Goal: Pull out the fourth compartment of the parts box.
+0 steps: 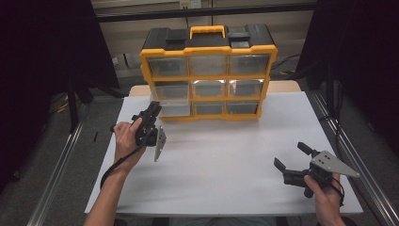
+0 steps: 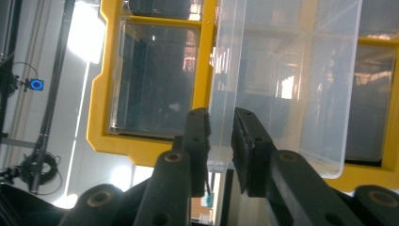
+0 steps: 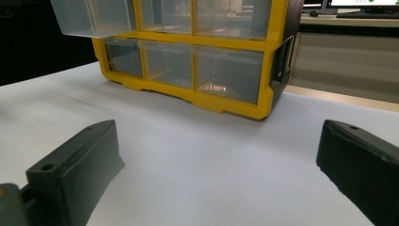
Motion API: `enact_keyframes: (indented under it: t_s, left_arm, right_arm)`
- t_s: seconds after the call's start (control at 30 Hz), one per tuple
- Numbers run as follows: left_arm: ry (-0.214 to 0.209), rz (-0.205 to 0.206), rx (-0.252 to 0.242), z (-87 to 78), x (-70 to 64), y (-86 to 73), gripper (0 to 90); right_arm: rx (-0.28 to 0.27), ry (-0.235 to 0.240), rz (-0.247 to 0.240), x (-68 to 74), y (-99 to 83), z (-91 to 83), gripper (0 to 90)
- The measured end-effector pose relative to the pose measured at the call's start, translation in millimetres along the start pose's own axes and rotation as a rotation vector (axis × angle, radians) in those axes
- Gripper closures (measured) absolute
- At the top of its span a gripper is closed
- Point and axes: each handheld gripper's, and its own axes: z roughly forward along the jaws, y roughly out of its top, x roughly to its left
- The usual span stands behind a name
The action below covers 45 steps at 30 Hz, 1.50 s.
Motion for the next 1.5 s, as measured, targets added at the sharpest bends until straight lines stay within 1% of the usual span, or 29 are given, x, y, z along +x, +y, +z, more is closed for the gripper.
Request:
enact_keyframes:
  t_s: [0.07,0.13,0.17,0.2,0.3,0.37,0.43,0.47,0.53,0.6,0.63,0.67,0.7,0.73,0.77,0.87,0.93,0.97,1.1,1.13,1.17,1.2,1.23,1.27,1.33,1.37,1.4,1.47,1.5]
  left_arm:
    - [0.002,-0.032,0.011,0.1,-1.1,0.1,73.3]
    - [-0.001,-0.025,0.012,0.3,-0.2,0.2,71.0]
    - [-0.007,-0.049,0.011,0.8,-1.7,-0.4,68.8]
    - [-0.006,-0.055,0.011,1.0,-2.5,-0.7,68.8]
    - [-0.013,-0.061,0.015,1.6,-3.8,-1.6,56.3]
    - [-0.015,-0.106,0.026,2.0,-4.5,-2.6,50.6]
    - [-0.013,-0.125,0.02,3.0,-3.4,-3.0,44.4]
    - [-0.012,-0.162,0.016,3.8,-5.2,-3.2,40.4]
    - [-0.006,-0.173,0.017,4.2,-4.8,-3.1,33.2]
    - [-0.009,-0.205,0.024,3.9,-4.7,-2.9,29.0]
    - [-0.004,-0.181,0.017,4.2,-2.0,-2.3,27.5]
    - [-0.004,-0.181,0.017,4.2,-2.0,-2.3,26.3]
    - [-0.009,-0.22,0.023,3.1,-1.8,-2.5,24.5]
    - [-0.009,-0.22,0.023,3.1,-1.8,-2.5,22.5]
    - [-0.004,-0.265,0.033,2.7,0.2,-2.8,20.2]
    - [-0.004,-0.335,0.025,4.5,2.7,-3.5,13.7]
    - [-0.021,-0.385,0.028,3.9,5.0,-4.1,12.0]
    - [-0.01,-0.421,0.022,4.5,4.1,-3.7,10.7]
    - [-0.022,-0.538,0.017,5.5,7.7,-4.9,7.8]
    - [-0.022,-0.538,0.017,5.5,7.7,-4.9,7.7]
    - [-0.036,-0.601,0.02,5.8,9.1,-5.8,7.8]
    - [-0.036,-0.601,0.02,5.8,9.1,-5.8,7.6]
    - [-0.054,-0.684,0.026,6.0,11.0,-7.5,7.2]
    - [-0.059,-0.723,0.031,6.3,11.7,-8.2,7.1]
    - [-0.064,-0.773,0.04,7.1,13.2,-10.1,6.5]
    - [-0.083,-0.818,0.038,7.8,13.0,-11.1,6.5]
    - [-0.083,-0.818,0.038,7.8,13.0,-11.1,6.6]
    - [-0.098,-0.896,0.041,8.8,12.3,-13.1,6.4]
    - [-0.131,-0.971,0.037,10.1,12.1,-15.4,6.4]
  right_arm:
    - [0.0,-0.001,-0.001,-0.4,-0.1,-0.1,0.0]
    - [0.004,0.0,0.002,-0.3,-0.2,-0.1,0.0]
    - [0.005,-0.001,0.001,-0.4,-0.4,0.0,0.0]
    - [0.005,-0.001,0.001,-0.4,-0.4,0.0,0.0]
    - [0.007,0.002,0.001,-0.3,-0.4,0.1,0.0]
    - [0.007,0.002,0.0,-0.2,-0.4,0.3,0.0]
    - [0.007,0.002,-0.001,-0.3,-0.5,0.4,0.0]
    - [0.007,0.002,0.0,-0.3,-0.5,0.4,0.0]
    - [0.007,0.003,0.001,-0.3,-0.4,0.3,0.0]
    - [0.006,0.003,0.002,-0.3,-0.4,0.3,0.0]
    - [0.007,0.003,0.002,-0.3,-0.4,0.3,0.0]
    - [0.007,0.003,0.002,-0.3,-0.4,0.3,0.0]
    - [0.007,0.004,0.001,-0.2,-0.3,0.2,0.0]
    - [0.007,0.004,0.001,-0.2,-0.3,0.2,0.0]
    - [0.007,0.003,0.001,-0.3,-0.3,0.1,0.0]
    - [0.007,0.003,0.001,-0.4,-0.3,0.0,0.0]
    - [0.006,0.002,0.001,-0.1,-0.3,-0.1,0.0]
    - [0.006,0.002,0.001,-0.2,-0.3,-0.1,0.0]
    - [0.008,0.003,0.001,-0.5,-0.4,-0.1,0.0]
    - [0.008,0.004,0.003,-0.4,-0.3,-0.3,0.0]
    - [0.008,0.003,0.003,-0.2,-0.3,-0.3,0.0]
    - [0.008,0.003,0.003,-0.2,-0.3,-0.3,0.0]
    - [0.01,0.005,0.003,-0.4,-0.3,-0.4,0.0]
    - [0.009,0.004,0.002,-0.6,-0.4,-0.2,0.0]
    - [0.009,0.004,0.003,-0.6,-0.6,0.0,0.0]
    - [0.01,0.006,0.003,-0.5,-0.6,0.1,0.0]
    - [0.01,0.006,0.003,-0.5,-0.6,0.1,0.0]
    - [0.01,0.004,0.0,-0.3,-0.6,0.4,0.0]
    - [0.008,0.0,0.001,-0.1,-0.7,0.9,0.0]
